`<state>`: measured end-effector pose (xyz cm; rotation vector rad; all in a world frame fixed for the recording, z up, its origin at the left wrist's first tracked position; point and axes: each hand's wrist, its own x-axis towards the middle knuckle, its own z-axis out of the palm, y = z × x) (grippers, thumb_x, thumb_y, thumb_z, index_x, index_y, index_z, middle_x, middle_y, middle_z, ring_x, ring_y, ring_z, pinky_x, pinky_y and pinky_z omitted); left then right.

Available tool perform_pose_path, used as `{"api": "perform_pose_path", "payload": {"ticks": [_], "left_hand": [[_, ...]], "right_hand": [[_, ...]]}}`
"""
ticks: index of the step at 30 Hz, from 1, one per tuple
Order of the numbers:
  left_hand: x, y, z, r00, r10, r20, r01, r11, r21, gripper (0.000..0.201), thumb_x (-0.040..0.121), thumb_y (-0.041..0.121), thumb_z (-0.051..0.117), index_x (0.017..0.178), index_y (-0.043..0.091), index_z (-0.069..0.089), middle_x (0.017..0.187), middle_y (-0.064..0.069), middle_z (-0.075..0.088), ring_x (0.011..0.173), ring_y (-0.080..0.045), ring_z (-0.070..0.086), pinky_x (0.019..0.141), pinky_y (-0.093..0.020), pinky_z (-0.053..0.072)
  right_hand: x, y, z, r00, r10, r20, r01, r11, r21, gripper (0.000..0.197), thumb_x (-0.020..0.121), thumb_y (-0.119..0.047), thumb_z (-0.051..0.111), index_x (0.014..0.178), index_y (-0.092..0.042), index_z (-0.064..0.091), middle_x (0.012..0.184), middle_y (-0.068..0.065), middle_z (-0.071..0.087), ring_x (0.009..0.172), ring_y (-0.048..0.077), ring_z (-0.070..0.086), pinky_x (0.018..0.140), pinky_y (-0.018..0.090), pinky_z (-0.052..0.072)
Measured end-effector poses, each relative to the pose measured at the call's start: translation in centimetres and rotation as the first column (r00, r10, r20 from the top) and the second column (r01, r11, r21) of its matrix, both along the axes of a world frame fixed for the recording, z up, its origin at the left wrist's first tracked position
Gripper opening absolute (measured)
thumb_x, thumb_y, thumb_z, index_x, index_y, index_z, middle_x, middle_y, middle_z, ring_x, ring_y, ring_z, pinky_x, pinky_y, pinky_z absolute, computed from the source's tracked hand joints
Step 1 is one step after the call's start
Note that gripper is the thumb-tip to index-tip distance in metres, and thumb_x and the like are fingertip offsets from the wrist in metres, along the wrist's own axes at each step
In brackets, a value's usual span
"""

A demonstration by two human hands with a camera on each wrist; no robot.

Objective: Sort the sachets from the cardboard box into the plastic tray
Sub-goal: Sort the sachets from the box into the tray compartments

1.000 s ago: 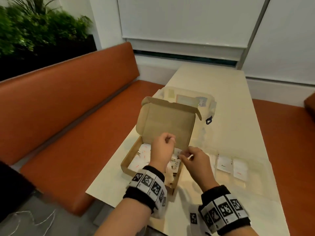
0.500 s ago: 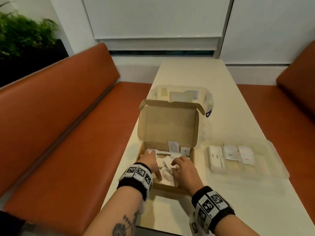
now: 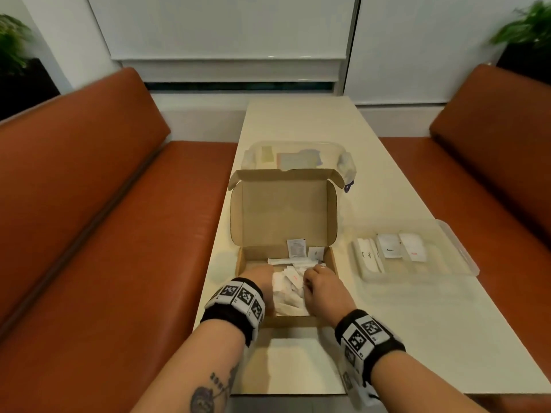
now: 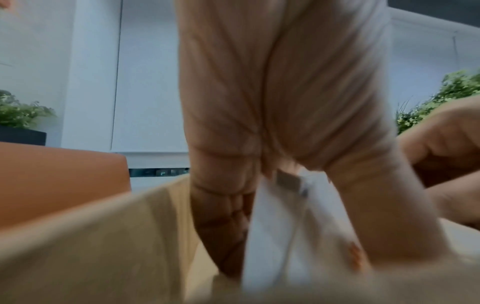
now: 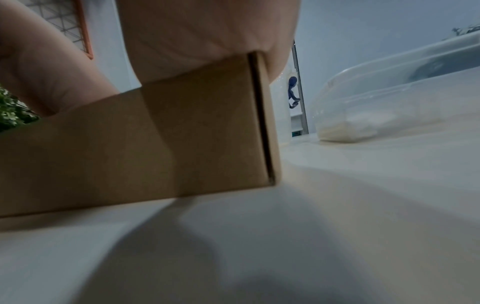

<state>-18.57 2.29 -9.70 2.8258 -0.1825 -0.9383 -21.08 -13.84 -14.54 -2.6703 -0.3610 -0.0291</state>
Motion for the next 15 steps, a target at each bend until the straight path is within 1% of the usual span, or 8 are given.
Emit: {"api": "perform_pose_path", "payload": {"ticks": [2, 4, 5, 7, 8, 11, 13, 15], "left_hand": [[-0.15, -0.09, 0.12, 1.000, -0.008, 0.014, 0.008, 0.999, -0.041, 0.052, 0.067, 0.018, 0.084, 0.113, 0.012, 0.060, 0.116, -0.006, 0.064, 0.105, -0.024, 0.060, 0.091, -0.035, 0.051], [-0.11, -0.04, 0.25, 0.999, 0.042, -0.001, -0.042, 0.993, -0.112, 0.054, 0.067, 0.018, 0.084, 0.115, 0.011, 0.060, 0.116, -0.005, 0.064, 0.105, -0.024, 0.060, 0.088, -0.034, 0.052], [-0.04, 0.00, 0.45, 0.998, 0.055, -0.006, -0.055, 0.989, -0.137, 0.050, 0.068, 0.018, 0.083, 0.113, 0.011, 0.061, 0.114, -0.005, 0.064, 0.103, -0.024, 0.059, 0.085, -0.032, 0.051], [0.18, 0.01, 0.86, 0.999, 0.048, 0.012, -0.045, 0.988, -0.147, 0.040, 0.072, 0.018, 0.080, 0.108, 0.011, 0.064, 0.113, -0.007, 0.065, 0.101, -0.024, 0.059, 0.080, -0.029, 0.046], [0.24, -0.01, 0.95, 0.999, 0.041, 0.027, -0.037, 0.989, -0.144, 0.040, 0.074, 0.017, 0.078, 0.110, 0.011, 0.064, 0.115, -0.007, 0.065, 0.104, -0.024, 0.058, 0.081, -0.028, 0.044], [-0.12, -0.04, 0.86, 0.999, 0.034, 0.029, -0.031, 0.994, -0.103, 0.058, 0.073, 0.017, 0.079, 0.126, 0.013, 0.055, 0.125, -0.006, 0.059, 0.113, -0.025, 0.056, 0.091, -0.030, 0.047], [-0.44, -0.12, 0.57, 1.000, 0.005, 0.018, -0.005, 0.999, -0.047, 0.062, 0.073, 0.018, 0.078, 0.129, 0.015, 0.051, 0.127, -0.007, 0.057, 0.112, -0.025, 0.057, 0.088, -0.029, 0.048], [-0.63, -0.31, 0.22, 1.000, 0.013, 0.001, -0.013, 1.000, -0.023, 0.065, 0.076, 0.017, 0.075, 0.133, 0.015, 0.043, 0.134, -0.011, 0.048, 0.113, -0.026, 0.056, 0.084, -0.028, 0.047]], "right_hand": [[0.02, 0.03, 0.05, 1.000, -0.015, -0.003, 0.015, 1.000, 0.003, 0.020, 0.091, -0.015, 0.045, 0.101, -0.007, 0.060, 0.104, 0.009, 0.057, 0.100, 0.022, 0.049, 0.087, 0.024, 0.038], [-0.04, 0.08, 0.13, 1.000, -0.023, 0.003, 0.023, 1.000, 0.003, 0.019, 0.091, -0.015, 0.046, 0.100, -0.007, 0.060, 0.104, 0.008, 0.057, 0.099, 0.021, 0.049, 0.085, 0.023, 0.037], [-0.06, 0.07, 0.15, 1.000, -0.023, 0.005, 0.023, 1.000, 0.003, 0.019, 0.090, -0.015, 0.047, 0.100, -0.007, 0.061, 0.104, 0.008, 0.058, 0.099, 0.021, 0.050, 0.085, 0.023, 0.037], [-0.02, 0.03, 0.16, 1.000, -0.023, 0.008, 0.023, 1.000, 0.009, 0.018, 0.090, -0.015, 0.047, 0.098, -0.007, 0.062, 0.103, 0.008, 0.059, 0.099, 0.021, 0.050, 0.083, 0.021, 0.036], [0.04, 0.01, 0.17, 1.000, -0.024, 0.010, 0.024, 1.000, 0.016, 0.018, 0.090, -0.014, 0.048, 0.097, -0.006, 0.062, 0.102, 0.008, 0.059, 0.098, 0.021, 0.050, 0.081, 0.020, 0.035], [0.26, -0.10, 0.16, 1.000, -0.020, 0.002, 0.020, 0.999, 0.029, 0.018, 0.089, -0.013, 0.049, 0.097, -0.006, 0.063, 0.102, 0.008, 0.060, 0.098, 0.021, 0.051, 0.078, 0.018, 0.034], [0.33, -0.17, 0.07, 1.000, -0.013, -0.007, 0.013, 0.999, 0.030, 0.018, 0.089, -0.013, 0.049, 0.098, -0.007, 0.063, 0.102, 0.008, 0.060, 0.099, 0.022, 0.051, 0.077, 0.018, 0.033], [0.36, -0.17, -0.07, 1.000, -0.012, 0.000, 0.012, 0.999, 0.032, 0.018, 0.090, -0.013, 0.048, 0.099, -0.007, 0.063, 0.103, 0.007, 0.059, 0.099, 0.021, 0.051, 0.079, 0.018, 0.034]]}}
